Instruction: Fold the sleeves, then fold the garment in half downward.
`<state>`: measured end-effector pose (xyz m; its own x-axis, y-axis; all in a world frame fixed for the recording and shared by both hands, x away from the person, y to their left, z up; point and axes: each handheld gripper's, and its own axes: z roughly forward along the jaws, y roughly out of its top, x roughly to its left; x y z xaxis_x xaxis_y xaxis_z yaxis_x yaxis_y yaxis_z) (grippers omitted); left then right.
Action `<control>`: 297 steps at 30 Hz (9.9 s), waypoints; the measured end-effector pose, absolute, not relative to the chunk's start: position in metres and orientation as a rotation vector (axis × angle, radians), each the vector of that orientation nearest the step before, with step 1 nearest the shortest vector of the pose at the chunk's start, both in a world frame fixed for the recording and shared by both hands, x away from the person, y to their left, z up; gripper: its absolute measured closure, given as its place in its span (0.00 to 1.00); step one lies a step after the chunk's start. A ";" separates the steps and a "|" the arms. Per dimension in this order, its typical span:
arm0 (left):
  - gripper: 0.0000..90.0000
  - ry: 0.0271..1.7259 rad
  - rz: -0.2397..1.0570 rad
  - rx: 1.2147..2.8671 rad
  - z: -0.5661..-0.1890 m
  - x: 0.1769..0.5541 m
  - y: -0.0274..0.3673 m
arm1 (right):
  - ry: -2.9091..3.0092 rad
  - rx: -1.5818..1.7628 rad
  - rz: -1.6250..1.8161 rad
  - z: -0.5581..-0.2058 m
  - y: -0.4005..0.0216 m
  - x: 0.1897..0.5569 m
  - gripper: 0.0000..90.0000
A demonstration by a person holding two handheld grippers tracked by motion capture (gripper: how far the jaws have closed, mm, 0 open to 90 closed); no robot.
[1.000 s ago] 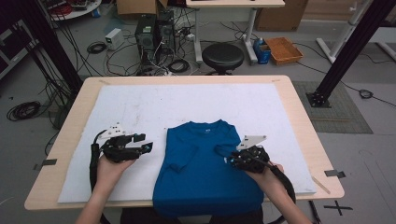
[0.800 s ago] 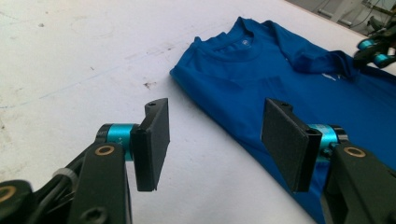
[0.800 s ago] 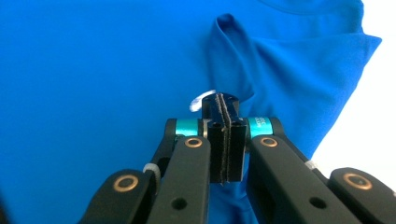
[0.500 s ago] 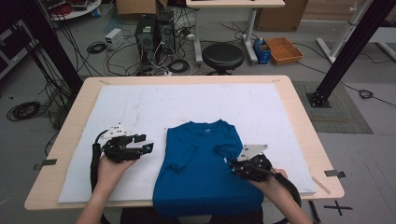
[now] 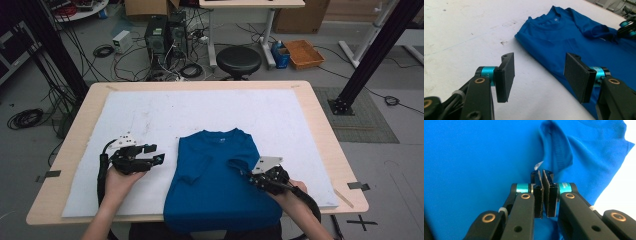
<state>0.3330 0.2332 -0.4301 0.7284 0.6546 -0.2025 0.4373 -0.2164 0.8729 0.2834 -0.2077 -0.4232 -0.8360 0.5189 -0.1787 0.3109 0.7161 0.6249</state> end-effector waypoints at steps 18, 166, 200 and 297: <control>0.46 0.796 0.314 1.804 -0.419 0.330 0.229 | 2.360 0.928 1.267 -0.383 -0.261 0.319 0.48; 0.97 0.946 0.364 2.192 -0.440 0.432 0.117 | 2.421 1.117 0.938 -0.438 -0.207 0.441 0.98; 0.98 0.654 0.449 2.028 -0.392 0.362 0.145 | 2.263 0.921 1.312 -0.389 -0.233 0.369 0.99; 0.93 0.902 0.479 2.074 -0.430 0.422 0.153 | 2.245 1.341 1.156 -0.430 -0.249 0.433 0.92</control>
<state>0.4221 0.1525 -0.4296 0.6734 0.7389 0.0235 0.4335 -0.4204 0.7971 0.4327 -0.2490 -0.4302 -0.5289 0.8348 0.1528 0.6094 0.2482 0.7530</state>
